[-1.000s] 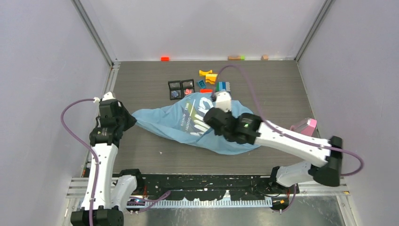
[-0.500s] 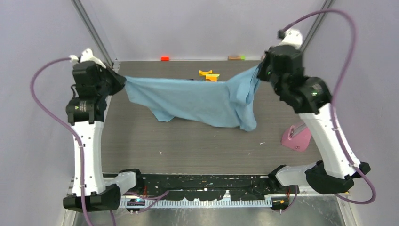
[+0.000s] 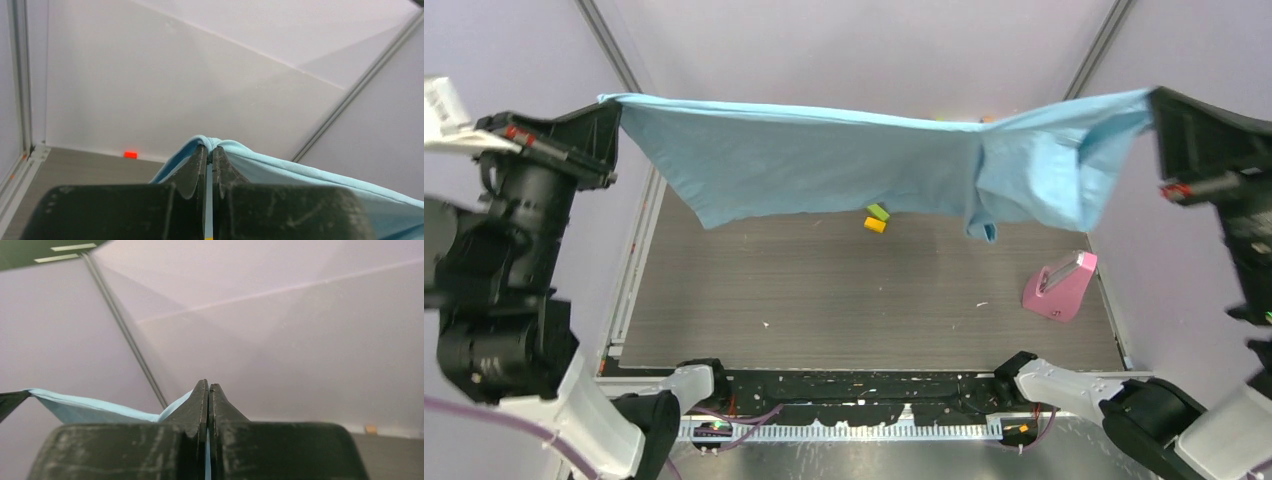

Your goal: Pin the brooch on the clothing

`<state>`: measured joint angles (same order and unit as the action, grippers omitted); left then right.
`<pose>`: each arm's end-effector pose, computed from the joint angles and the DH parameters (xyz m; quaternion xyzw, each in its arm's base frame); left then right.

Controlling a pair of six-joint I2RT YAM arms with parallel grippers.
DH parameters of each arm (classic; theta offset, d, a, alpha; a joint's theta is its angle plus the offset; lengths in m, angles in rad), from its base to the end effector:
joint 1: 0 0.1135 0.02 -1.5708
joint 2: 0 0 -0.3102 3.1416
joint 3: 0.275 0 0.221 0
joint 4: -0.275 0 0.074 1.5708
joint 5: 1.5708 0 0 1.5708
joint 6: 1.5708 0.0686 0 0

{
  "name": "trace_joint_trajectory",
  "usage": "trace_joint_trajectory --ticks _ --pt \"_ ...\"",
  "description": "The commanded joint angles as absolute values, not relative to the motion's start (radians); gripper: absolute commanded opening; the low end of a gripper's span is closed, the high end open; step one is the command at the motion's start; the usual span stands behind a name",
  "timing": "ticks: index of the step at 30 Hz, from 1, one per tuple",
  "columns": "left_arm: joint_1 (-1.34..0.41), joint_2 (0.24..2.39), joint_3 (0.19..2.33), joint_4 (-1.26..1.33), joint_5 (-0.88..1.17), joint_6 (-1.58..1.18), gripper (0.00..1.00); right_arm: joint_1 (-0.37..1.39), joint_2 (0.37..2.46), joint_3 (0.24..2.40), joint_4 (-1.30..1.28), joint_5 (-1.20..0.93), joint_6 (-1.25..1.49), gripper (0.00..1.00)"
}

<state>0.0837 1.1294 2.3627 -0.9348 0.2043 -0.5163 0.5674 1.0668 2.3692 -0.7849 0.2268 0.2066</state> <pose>0.0373 -0.0108 0.6561 -0.0963 0.5888 -0.2309 0.7685 0.0008 -0.0178 0.6758 0.0066 0.5089 0.2715 0.8169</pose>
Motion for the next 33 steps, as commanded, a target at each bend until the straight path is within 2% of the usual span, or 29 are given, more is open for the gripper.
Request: trace_joint_trajectory --ticks 1,7,14,19,26,33 --pt "0.089 1.11 2.372 -0.936 0.231 -0.523 0.0 0.564 1.054 2.381 -0.685 0.152 0.16 0.0" --pt "0.089 1.111 2.275 -0.906 0.241 -0.516 0.0 0.565 1.072 2.338 -0.683 0.263 0.121 0.0" --pt "0.089 1.2 2.057 -0.85 0.296 -0.498 0.0 0.565 1.102 2.134 -0.562 0.455 0.054 0.0" --pt "0.089 1.263 2.006 -0.8 0.312 -0.495 0.0 0.565 1.128 2.036 -0.438 0.47 0.046 0.0" --pt "0.089 1.342 2.094 -0.755 0.327 -0.493 0.0 0.564 1.263 2.163 -0.411 0.416 0.056 0.0" --pt "0.088 1.345 2.294 -0.818 0.346 -0.486 0.0 0.565 1.333 2.43 -0.51 0.372 0.066 0.0"
